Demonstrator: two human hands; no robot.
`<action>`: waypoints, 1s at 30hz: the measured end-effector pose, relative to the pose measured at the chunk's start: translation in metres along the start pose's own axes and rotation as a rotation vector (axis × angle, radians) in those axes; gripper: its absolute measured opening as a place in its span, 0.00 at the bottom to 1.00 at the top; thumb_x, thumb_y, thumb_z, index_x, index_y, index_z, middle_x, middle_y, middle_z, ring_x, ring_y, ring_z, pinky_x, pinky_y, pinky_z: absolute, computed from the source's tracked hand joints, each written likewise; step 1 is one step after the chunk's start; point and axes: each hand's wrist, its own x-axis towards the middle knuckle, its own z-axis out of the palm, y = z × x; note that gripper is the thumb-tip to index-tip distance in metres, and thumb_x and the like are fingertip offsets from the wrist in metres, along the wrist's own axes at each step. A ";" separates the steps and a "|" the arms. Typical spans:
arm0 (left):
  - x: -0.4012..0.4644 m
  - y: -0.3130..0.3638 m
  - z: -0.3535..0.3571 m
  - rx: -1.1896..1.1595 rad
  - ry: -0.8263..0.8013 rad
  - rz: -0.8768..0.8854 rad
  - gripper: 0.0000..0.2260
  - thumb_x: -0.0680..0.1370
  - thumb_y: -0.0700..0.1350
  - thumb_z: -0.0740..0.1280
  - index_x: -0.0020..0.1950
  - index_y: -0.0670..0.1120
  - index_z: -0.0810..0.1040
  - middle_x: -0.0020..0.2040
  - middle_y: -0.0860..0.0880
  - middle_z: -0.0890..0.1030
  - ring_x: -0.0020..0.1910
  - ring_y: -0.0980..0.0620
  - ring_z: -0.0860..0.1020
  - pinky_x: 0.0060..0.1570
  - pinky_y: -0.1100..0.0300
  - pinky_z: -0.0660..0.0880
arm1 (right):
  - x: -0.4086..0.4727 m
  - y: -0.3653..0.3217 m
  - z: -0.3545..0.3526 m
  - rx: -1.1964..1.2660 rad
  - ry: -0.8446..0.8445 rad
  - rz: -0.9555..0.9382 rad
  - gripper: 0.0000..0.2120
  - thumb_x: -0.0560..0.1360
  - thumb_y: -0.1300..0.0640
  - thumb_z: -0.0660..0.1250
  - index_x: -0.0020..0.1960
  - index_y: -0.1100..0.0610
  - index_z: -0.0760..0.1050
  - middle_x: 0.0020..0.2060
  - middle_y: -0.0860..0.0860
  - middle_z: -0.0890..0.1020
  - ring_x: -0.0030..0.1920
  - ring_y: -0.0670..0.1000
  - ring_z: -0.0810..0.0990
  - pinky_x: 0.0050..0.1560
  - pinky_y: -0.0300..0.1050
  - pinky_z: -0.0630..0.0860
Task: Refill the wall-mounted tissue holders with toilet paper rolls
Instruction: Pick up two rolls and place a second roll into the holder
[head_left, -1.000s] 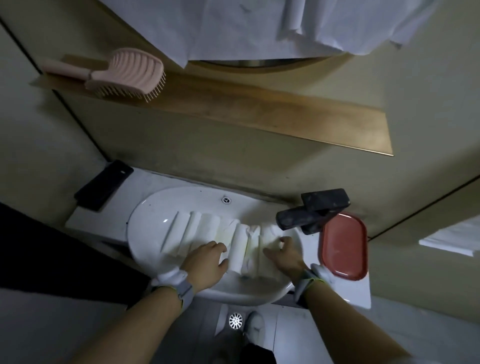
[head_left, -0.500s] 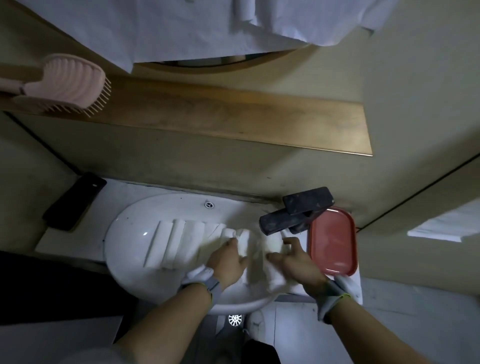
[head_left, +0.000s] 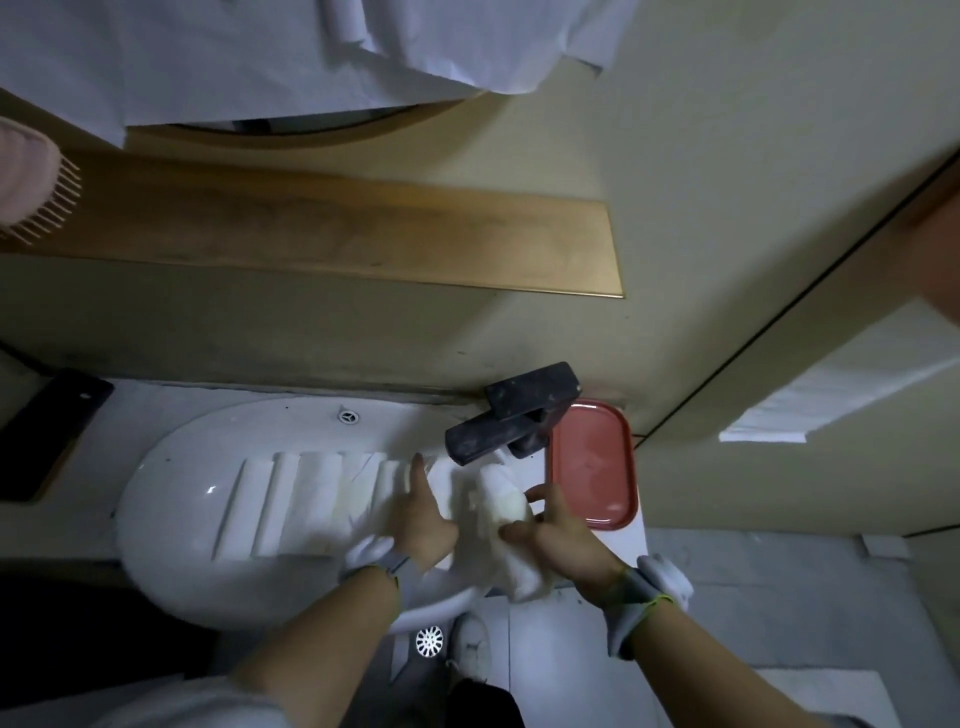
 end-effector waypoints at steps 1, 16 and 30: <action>-0.005 -0.004 -0.005 -0.108 -0.003 -0.025 0.43 0.74 0.38 0.68 0.80 0.49 0.43 0.67 0.43 0.72 0.53 0.40 0.78 0.43 0.54 0.73 | 0.001 -0.001 0.004 0.012 -0.014 0.003 0.24 0.73 0.54 0.72 0.63 0.53 0.63 0.50 0.52 0.78 0.46 0.49 0.81 0.37 0.40 0.79; -0.150 -0.050 -0.142 -0.816 0.272 0.039 0.28 0.64 0.46 0.69 0.64 0.54 0.70 0.56 0.49 0.81 0.53 0.49 0.81 0.50 0.51 0.79 | -0.058 -0.085 0.138 0.099 -0.101 -0.411 0.19 0.76 0.53 0.69 0.58 0.56 0.61 0.50 0.57 0.77 0.45 0.53 0.80 0.40 0.48 0.78; -0.211 0.175 -0.182 -0.677 0.065 0.768 0.18 0.69 0.52 0.72 0.57 0.58 0.73 0.52 0.55 0.83 0.50 0.54 0.83 0.51 0.46 0.81 | -0.211 -0.163 -0.048 0.331 0.430 -0.782 0.27 0.67 0.51 0.78 0.57 0.53 0.66 0.53 0.55 0.79 0.47 0.50 0.85 0.42 0.51 0.84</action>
